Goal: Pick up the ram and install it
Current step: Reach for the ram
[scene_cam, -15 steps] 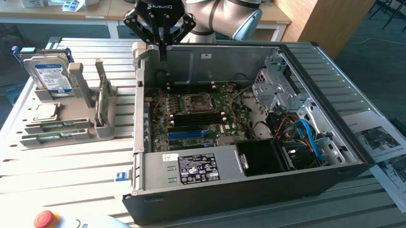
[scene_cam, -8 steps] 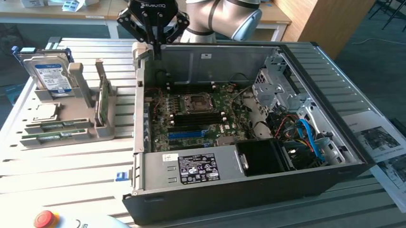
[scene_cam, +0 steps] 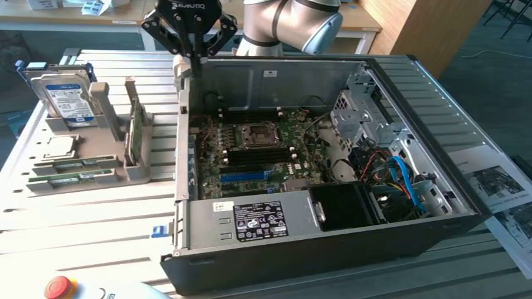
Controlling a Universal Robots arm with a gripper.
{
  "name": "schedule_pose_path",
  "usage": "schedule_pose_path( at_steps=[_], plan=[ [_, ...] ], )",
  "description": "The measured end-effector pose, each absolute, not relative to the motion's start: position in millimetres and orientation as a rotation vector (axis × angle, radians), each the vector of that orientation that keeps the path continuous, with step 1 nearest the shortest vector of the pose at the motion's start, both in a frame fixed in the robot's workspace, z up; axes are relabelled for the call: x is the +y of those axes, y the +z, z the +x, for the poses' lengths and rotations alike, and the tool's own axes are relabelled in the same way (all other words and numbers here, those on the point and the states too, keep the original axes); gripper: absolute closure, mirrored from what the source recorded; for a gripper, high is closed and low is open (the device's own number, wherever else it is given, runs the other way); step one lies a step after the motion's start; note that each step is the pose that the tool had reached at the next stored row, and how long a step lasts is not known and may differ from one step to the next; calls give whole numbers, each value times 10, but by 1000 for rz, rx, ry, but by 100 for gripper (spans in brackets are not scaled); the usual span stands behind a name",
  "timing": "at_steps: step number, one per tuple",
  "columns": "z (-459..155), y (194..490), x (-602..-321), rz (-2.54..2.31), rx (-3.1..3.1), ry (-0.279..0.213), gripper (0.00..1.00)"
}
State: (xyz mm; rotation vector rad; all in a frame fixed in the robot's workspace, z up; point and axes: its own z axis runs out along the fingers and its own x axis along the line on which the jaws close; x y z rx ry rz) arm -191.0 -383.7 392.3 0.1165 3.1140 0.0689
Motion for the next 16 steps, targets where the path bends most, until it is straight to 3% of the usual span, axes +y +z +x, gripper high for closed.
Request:
schedule_pose_path(
  at_steps=[16],
  plan=[
    [-2198, 3914, -3752, 117, 3114, 69, 90]
  ],
)
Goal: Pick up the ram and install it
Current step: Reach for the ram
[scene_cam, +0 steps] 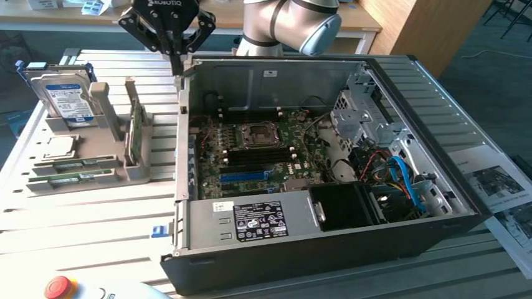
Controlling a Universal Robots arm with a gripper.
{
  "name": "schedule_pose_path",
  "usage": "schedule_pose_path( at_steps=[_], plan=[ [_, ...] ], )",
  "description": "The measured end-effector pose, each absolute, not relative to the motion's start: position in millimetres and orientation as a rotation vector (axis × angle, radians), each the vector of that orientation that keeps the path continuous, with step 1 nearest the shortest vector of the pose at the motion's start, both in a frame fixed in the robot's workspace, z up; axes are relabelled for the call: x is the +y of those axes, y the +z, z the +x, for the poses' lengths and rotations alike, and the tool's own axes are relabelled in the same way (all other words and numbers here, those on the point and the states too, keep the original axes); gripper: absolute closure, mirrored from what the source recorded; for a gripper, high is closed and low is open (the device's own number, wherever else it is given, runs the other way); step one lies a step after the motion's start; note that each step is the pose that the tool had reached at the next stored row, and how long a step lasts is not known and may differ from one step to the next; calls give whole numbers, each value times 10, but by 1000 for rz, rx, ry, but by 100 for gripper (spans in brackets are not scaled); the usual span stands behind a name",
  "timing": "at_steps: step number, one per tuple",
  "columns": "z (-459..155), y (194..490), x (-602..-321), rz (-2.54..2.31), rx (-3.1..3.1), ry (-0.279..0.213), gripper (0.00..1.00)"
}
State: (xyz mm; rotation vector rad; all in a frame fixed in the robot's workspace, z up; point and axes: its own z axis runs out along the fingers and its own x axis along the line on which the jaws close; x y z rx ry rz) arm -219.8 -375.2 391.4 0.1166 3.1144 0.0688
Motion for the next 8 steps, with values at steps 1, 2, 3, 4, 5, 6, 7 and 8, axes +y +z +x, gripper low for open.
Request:
schedule_pose_path(
  at_steps=[1, 2, 3, 4, 5, 6, 7, 8],
  plan=[
    [-2214, 3914, -3746, 116, 3114, 69, 90],
    [-2231, 3914, -3740, 117, 3115, 69, 90],
    [-2250, 3913, -3734, 117, 3115, 69, 90],
    [-2268, 3912, -3729, 117, 3115, 69, 90],
    [-2285, 3911, -3724, 117, 3115, 69, 90],
    [-2302, 3911, -3719, 117, 3115, 69, 90],
    [-2319, 3910, -3715, 117, 3115, 69, 90],
    [-2337, 3910, -3711, 117, 3115, 69, 90]
  ],
)
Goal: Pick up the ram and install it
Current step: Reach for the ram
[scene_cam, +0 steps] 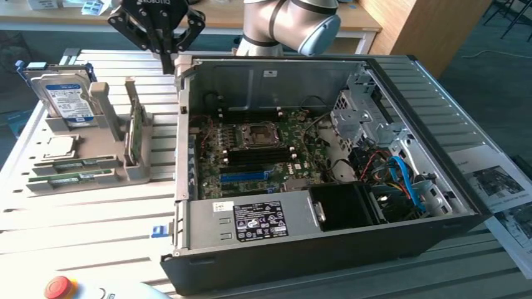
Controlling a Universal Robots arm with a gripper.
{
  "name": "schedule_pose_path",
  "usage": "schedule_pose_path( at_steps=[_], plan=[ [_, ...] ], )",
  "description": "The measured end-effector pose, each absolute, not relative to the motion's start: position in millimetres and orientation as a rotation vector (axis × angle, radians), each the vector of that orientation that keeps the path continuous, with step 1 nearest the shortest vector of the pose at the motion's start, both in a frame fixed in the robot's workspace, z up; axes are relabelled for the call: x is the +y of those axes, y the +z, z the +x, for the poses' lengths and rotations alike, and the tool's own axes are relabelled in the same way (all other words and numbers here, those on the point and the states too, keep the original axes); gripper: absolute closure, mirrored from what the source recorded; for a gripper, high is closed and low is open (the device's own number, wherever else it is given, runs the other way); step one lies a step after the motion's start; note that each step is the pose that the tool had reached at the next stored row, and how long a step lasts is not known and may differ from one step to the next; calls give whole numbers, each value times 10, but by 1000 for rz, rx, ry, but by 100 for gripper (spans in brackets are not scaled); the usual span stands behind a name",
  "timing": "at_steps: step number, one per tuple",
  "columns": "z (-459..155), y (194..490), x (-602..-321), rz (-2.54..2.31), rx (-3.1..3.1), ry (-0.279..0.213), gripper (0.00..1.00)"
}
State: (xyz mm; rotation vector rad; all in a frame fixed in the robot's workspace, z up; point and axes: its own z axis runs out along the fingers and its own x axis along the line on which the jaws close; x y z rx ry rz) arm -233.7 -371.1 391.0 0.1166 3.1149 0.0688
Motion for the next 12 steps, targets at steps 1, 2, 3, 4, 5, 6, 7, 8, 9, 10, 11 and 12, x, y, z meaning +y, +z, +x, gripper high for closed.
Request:
schedule_pose_path(
  at_steps=[1, 2, 3, 4, 5, 6, 7, 8, 9, 10, 11, 12],
  plan=[
    [-2356, 3909, -3706, 117, 3115, 69, 90],
    [-2373, 3909, -3701, 117, 3115, 69, 90],
    [-2389, 3908, -3696, 117, 3115, 69, 90],
    [-2407, 3908, -3691, 117, 3115, 69, 90],
    [-2424, 3907, -3686, 117, 3115, 69, 90],
    [-2442, 3906, -3682, 117, 3115, 69, 90],
    [-2461, 3906, -3676, 117, 3115, 69, 90],
    [-2479, 3906, -3671, 117, 3116, 69, 90],
    [-2496, 3905, -3666, 117, 3116, 69, 90],
    [-2513, 3905, -3661, 117, 3116, 69, 90],
    [-2531, 3904, -3655, 117, 3116, 69, 90],
    [-2547, 3904, -3650, 117, 3116, 69, 90]
  ],
)
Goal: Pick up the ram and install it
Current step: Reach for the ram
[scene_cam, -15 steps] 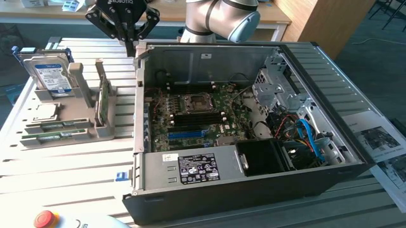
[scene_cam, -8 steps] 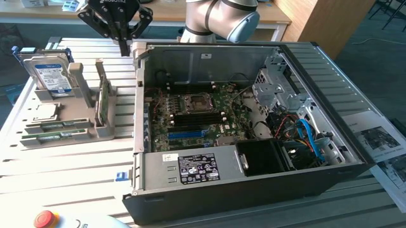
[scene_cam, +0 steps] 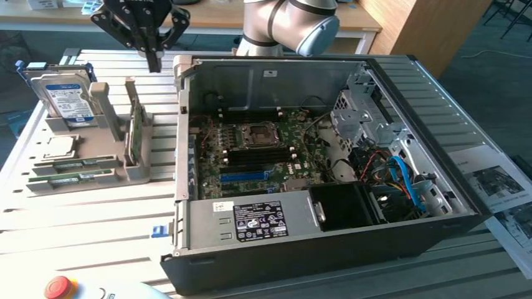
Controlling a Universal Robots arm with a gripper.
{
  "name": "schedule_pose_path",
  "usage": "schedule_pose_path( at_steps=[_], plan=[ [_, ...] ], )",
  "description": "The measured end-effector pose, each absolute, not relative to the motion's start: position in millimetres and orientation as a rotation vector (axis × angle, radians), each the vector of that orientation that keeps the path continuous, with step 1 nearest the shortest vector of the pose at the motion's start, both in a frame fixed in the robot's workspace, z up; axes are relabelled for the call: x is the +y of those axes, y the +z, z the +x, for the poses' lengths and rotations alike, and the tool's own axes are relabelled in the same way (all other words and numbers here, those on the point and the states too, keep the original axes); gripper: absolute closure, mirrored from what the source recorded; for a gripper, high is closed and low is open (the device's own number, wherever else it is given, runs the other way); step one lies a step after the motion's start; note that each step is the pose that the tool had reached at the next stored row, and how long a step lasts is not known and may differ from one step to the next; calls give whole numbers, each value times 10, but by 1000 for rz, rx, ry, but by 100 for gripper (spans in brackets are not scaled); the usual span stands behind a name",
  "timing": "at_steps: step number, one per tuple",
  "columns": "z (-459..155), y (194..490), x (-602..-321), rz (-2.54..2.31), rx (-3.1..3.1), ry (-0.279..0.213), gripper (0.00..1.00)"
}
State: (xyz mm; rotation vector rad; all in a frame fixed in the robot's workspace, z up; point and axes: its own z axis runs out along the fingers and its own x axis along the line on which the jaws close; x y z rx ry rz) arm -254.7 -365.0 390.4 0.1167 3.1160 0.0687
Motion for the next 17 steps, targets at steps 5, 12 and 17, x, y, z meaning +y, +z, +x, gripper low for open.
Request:
schedule_pose_path(
  at_steps=[5, 12, 17],
  plan=[
    [-2630, 3902, -3623, 117, 3117, 69, 90],
    [-2750, 3899, -3581, 117, 3118, 69, 90],
    [-2841, 3897, -3544, 117, 3118, 69, 90]
  ],
)
